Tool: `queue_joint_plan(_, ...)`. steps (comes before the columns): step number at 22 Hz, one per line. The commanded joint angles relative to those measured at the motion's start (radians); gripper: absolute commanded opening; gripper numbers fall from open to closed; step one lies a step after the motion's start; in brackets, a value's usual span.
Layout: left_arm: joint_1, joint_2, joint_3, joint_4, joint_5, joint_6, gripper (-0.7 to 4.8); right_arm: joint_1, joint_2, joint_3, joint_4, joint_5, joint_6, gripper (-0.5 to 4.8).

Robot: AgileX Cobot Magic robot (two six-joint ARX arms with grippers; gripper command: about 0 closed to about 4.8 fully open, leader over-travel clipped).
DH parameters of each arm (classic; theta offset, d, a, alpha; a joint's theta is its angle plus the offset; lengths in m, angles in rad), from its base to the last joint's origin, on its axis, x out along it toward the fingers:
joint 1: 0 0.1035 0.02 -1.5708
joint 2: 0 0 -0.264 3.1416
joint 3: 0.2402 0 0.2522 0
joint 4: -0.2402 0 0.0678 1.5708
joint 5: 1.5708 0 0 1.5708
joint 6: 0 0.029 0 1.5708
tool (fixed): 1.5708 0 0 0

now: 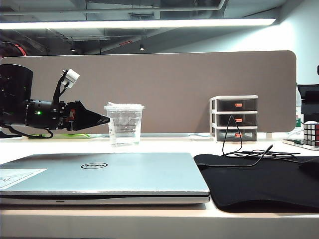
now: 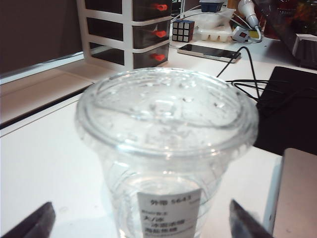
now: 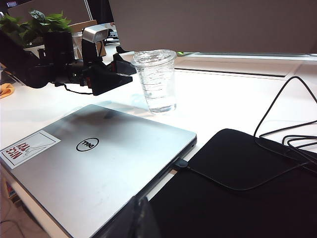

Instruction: Pick up the coffee cup and place it over the laptop.

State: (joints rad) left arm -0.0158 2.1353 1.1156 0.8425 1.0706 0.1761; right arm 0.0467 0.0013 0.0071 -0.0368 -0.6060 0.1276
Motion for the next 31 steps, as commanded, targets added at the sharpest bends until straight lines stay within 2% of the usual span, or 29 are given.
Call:
queue_joint_plan(1,-0.008,0.011,0.026,-0.002,0.019,0.007,4.79,0.0,-0.002,-0.006,0.003,0.0,0.003,-0.06)
queue_joint_plan(6,-0.019,0.044,0.097,-0.135,0.033,0.015,4.79,0.0,-0.002,-0.006,0.003,0.0,0.003,-0.06)
queue_joint_plan(17,-0.061,0.129,0.207,-0.175,0.09,0.04,4.79,0.0,-0.002,-0.006,0.003,0.001,0.003,-0.06)
queue_joint_plan(19,-0.065,0.14,0.216,-0.181,0.089,0.063,4.79,0.0,-0.002,-0.006,0.003,0.0,0.003,-0.06)
queue_joint_plan(31,-0.064,0.166,0.275,-0.237,0.078,0.06,4.79,0.0,-0.002,-0.006,-0.019,0.001,-0.005,-0.06)
